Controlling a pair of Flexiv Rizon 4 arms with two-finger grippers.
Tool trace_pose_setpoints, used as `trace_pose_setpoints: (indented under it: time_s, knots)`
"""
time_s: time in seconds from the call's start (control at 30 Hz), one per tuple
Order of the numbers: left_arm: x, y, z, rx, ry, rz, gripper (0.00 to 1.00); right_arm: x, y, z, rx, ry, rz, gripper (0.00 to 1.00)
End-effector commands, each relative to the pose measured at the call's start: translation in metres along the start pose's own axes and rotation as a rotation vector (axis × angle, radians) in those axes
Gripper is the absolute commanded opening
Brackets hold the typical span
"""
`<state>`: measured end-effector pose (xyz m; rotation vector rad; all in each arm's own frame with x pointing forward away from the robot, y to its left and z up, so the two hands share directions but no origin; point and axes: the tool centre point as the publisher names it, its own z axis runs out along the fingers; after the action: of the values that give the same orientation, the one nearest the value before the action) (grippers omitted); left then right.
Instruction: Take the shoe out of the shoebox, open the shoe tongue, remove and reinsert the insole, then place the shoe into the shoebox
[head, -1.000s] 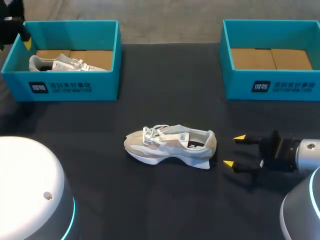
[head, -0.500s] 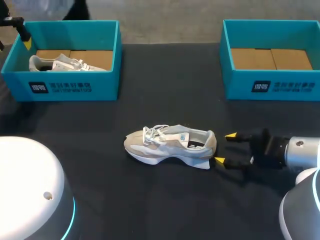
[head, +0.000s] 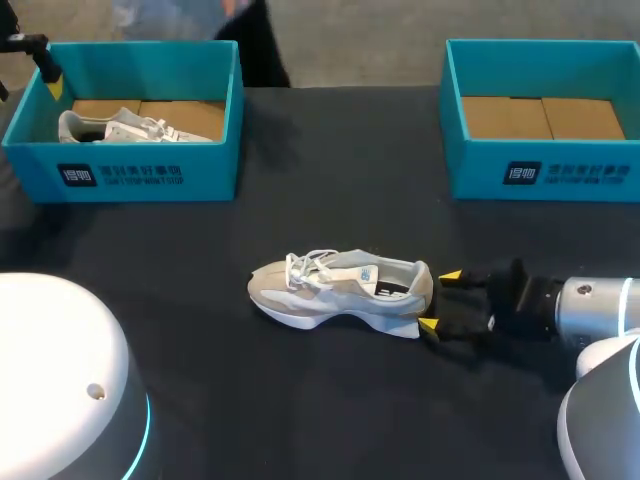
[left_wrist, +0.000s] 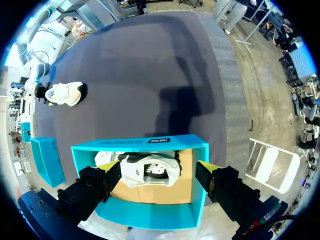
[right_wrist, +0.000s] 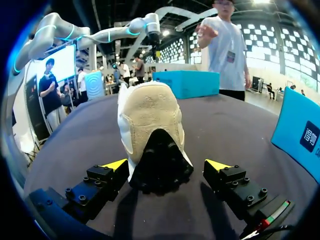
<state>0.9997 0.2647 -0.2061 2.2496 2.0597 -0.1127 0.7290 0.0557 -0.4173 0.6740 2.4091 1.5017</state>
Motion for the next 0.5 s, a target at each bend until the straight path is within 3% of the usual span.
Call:
trace_pose_setpoints:
  time_s: [0.03,0.5]
  knots:
    - [0.000,-0.001,0.000,-0.003,0.001,0.001,1.00,0.000,0.001,0.009,0.003,-0.002,0.003,1.00]
    - [0.000,-0.001,0.000,-0.003,0.001,0.001,1.00,0.004,0.003,0.025,-0.005,0.023,0.007,1.00]
